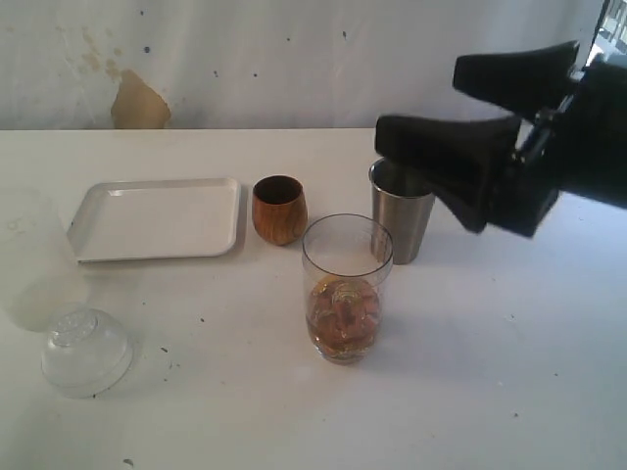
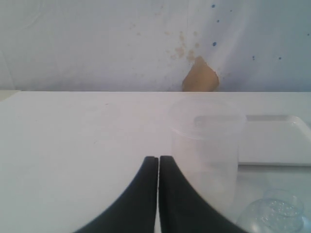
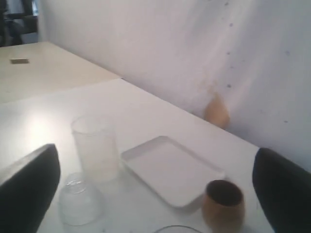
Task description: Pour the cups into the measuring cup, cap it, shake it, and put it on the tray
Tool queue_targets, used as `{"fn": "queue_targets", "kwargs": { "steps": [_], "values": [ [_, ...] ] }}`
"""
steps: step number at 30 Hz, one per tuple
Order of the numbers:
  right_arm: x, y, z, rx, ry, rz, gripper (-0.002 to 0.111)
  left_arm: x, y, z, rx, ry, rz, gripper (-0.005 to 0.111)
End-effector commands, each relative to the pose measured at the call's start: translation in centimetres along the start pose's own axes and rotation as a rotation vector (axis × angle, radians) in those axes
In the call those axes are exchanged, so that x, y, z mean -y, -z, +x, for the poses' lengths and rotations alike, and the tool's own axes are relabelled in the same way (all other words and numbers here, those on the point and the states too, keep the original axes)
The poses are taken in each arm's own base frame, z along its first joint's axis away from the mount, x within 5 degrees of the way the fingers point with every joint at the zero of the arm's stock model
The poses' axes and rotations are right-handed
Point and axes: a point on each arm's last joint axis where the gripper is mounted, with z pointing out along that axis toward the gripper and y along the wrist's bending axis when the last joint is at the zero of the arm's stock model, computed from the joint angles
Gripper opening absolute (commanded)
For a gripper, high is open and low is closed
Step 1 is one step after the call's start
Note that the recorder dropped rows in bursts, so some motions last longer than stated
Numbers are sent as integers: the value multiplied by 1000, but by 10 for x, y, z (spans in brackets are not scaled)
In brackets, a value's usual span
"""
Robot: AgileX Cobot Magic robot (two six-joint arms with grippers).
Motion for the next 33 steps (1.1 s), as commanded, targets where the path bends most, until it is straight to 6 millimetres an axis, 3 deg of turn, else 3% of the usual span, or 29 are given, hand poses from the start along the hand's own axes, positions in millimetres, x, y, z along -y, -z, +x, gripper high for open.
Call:
{"fn": "queue_targets", "kwargs": {
  "steps": [1,6,12,16,26,28,30,33],
  "values": [
    [-23,8,-1,69,-11,-175,105,0,0,1,11,-2,4,1],
    [-32,10,-4,74,-146,-281,105,0,0,1,11,-2,4,1],
    [-38,13,2,19,33,-329,105,2,0,1,12,-5,31,1],
    [-42,15,8,-58,49,-357,105,3,0,0,12,7,57,1],
    [-42,16,1,1,-5,-337,103,4,0,0,13,6,61,1],
    [-43,17,-2,24,-10,-330,94,4,0,0,13,6,61,1],
    [-45,19,-7,53,-8,-324,76,4,0,0,13,6,61,1],
    [-51,24,-14,86,17,-319,23,4,0,0,13,6,61,1]
  ]
}}
